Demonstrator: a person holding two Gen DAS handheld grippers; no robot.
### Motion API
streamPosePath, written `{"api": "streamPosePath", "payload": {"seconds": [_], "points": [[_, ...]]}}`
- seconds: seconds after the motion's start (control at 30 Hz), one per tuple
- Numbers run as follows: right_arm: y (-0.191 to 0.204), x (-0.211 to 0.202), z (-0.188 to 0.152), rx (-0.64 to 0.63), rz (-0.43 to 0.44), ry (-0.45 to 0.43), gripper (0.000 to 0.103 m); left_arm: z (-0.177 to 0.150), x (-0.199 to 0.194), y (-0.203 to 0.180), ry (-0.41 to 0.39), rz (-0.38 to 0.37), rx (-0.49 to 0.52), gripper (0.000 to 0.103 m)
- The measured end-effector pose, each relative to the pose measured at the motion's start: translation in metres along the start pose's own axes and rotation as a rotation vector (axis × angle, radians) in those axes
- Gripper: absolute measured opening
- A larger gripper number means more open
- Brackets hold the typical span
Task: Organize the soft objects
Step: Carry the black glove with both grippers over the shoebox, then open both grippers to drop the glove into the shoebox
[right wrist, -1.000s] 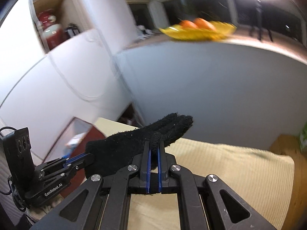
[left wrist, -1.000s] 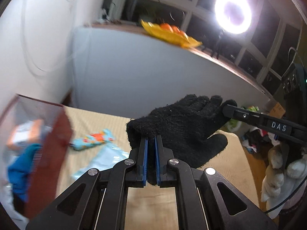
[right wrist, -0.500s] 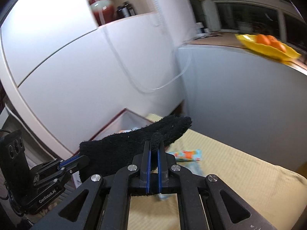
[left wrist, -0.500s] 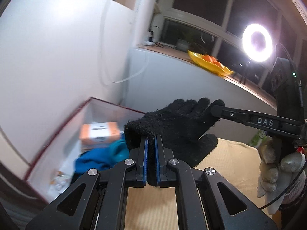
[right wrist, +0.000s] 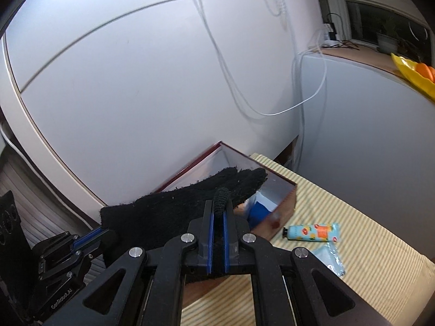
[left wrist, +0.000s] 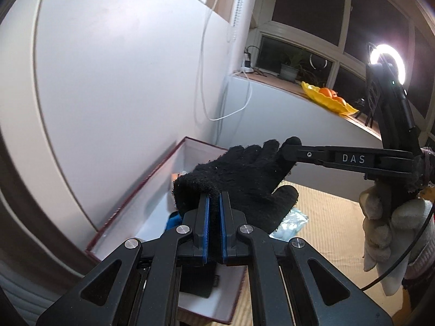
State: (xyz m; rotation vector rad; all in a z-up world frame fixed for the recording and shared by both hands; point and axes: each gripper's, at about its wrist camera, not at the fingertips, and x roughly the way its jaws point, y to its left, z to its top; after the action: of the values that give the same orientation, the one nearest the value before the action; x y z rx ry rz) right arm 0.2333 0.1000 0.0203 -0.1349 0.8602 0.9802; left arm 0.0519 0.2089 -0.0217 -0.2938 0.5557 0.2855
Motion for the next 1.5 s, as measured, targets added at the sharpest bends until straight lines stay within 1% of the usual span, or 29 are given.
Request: {"api": "streamPosePath", "payload": {"seconds": [0.17,0.43,0.53,0.7,0.83,0.9,0.93,0.97,1.0,1.03,1.07,1.13,1.27,1.4,1.5], "points": [[0.013,0.021,0.002,-0.017,0.002,0.032,0.005,-0.008,0.004,0.016,0.015,0.02,-0.02,0.005],[0.029,0.053,0.0,-0.044,0.009,0.071,0.005,-0.017,0.007,0.028,0.033,0.047,-0.03,0.005],[0.03,0.061,-0.003,-0.043,0.011,0.088,0.005,-0.02,0.009,0.028,0.039,0.063,-0.022,0.005],[0.031,0.073,-0.009,-0.055,0.001,0.115,0.005,-0.024,0.018,0.031,0.07,0.079,-0.021,0.005],[0.033,0.076,-0.011,-0.075,-0.003,0.122,0.006,-0.025,0.022,0.034,0.087,0.087,-0.03,0.007],[0.033,0.075,-0.011,-0.079,-0.01,0.115,0.009,-0.025,0.023,0.035,0.092,0.091,-0.039,0.011],[0.033,0.075,-0.011,-0.082,-0.009,0.114,0.014,-0.024,0.024,0.036,0.094,0.093,-0.041,0.02],[0.033,0.074,-0.011,-0.083,-0.007,0.114,0.029,-0.024,0.024,0.036,0.095,0.093,-0.046,0.03],[0.033,0.072,-0.012,-0.084,-0.007,0.107,0.049,-0.024,0.024,0.037,0.097,0.093,-0.047,0.036],[0.033,0.07,-0.012,-0.086,-0.004,0.096,0.057,-0.024,0.023,0.037,0.091,0.095,-0.051,0.047],[0.033,0.067,-0.012,-0.09,-0.002,0.084,0.063,-0.024,0.022,0.037,0.084,0.1,-0.051,0.054],[0.033,0.061,-0.013,-0.1,-0.002,0.066,0.064,-0.024,0.021,0.035,0.077,0.108,-0.045,0.057],[0.029,0.052,-0.015,-0.104,0.005,0.061,0.065,-0.025,0.02,0.035,0.075,0.099,-0.048,0.057],[0.017,0.037,-0.02,-0.086,0.01,0.052,0.065,-0.026,0.018,0.033,0.071,0.095,-0.047,0.057],[0.001,0.019,-0.023,-0.056,0.016,0.026,0.065,-0.027,0.016,0.03,0.066,0.084,-0.05,0.057]]}}
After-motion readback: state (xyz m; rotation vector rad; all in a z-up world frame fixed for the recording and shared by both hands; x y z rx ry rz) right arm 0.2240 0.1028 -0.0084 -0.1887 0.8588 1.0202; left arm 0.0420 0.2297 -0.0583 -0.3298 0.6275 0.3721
